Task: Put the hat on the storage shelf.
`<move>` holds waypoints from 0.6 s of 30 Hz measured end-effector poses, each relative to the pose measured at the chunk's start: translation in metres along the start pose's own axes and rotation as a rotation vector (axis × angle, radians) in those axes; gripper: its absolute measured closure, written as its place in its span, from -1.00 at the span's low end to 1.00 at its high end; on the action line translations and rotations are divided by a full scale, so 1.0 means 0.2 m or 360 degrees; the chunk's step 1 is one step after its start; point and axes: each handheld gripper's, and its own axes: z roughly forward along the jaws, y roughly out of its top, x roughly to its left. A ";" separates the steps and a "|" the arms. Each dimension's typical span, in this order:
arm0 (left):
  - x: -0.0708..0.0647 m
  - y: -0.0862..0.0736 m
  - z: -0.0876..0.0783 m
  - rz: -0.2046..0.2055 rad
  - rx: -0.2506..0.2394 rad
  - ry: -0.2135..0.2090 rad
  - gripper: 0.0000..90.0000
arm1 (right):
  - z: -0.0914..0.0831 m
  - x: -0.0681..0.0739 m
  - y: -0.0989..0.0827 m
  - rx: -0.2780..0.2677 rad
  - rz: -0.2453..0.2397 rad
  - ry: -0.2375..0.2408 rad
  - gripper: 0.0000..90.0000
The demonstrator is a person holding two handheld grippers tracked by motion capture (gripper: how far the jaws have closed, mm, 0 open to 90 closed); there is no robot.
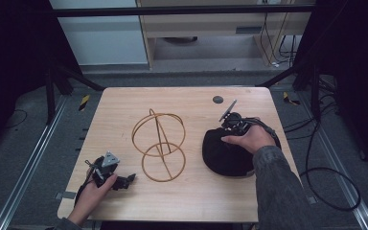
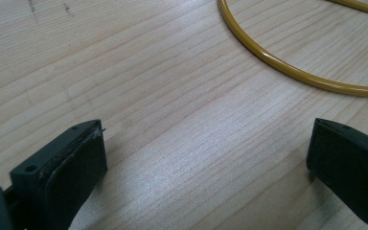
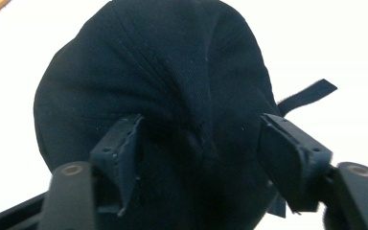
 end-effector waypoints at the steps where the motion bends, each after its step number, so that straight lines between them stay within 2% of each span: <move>1: 0.00 0.00 0.00 -0.0001 0.0000 0.0000 -1.00 | 0.00 0.00 0.01 0.0005 -0.0005 0.0003 -0.16; 3: 0.00 0.00 0.00 -0.0003 -0.0001 -0.0001 -1.00 | 0.01 0.01 0.01 0.0015 -0.0023 0.0014 0.01; 4: 0.00 0.00 0.00 -0.0003 -0.0001 -0.0001 -1.00 | 0.01 0.01 0.01 0.0015 -0.0023 0.0014 0.01; 5: 0.00 0.00 0.00 -0.0002 -0.0001 -0.0003 -1.00 | 0.02 0.01 0.01 0.0034 -0.0026 0.0020 0.20; 7: 0.00 0.00 0.00 -0.0005 -0.0001 -0.0003 -1.00 | 0.02 0.00 0.01 0.0027 -0.0038 0.0035 0.41; 8: 0.00 0.00 0.00 -0.0005 -0.0001 -0.0003 -1.00 | 0.02 0.00 0.01 0.0027 -0.0038 0.0035 0.41; 9: 0.00 0.00 0.00 -0.0003 0.0001 -0.0001 -1.00 | 0.02 0.00 0.01 0.0035 -0.0015 0.0049 0.58; 13: 0.00 0.00 0.00 -0.0003 0.0002 -0.0003 -1.00 | 0.01 -0.01 0.00 0.0011 -0.0054 0.0075 0.69; 14: 0.00 0.00 0.00 -0.0003 0.0003 -0.0003 -1.00 | 0.01 0.00 0.00 0.0025 -0.0015 0.0085 0.70; 18: 0.00 0.00 0.00 -0.0002 0.0002 -0.0003 -1.00 | -0.02 -0.01 -0.01 0.0010 -0.0048 0.0084 0.72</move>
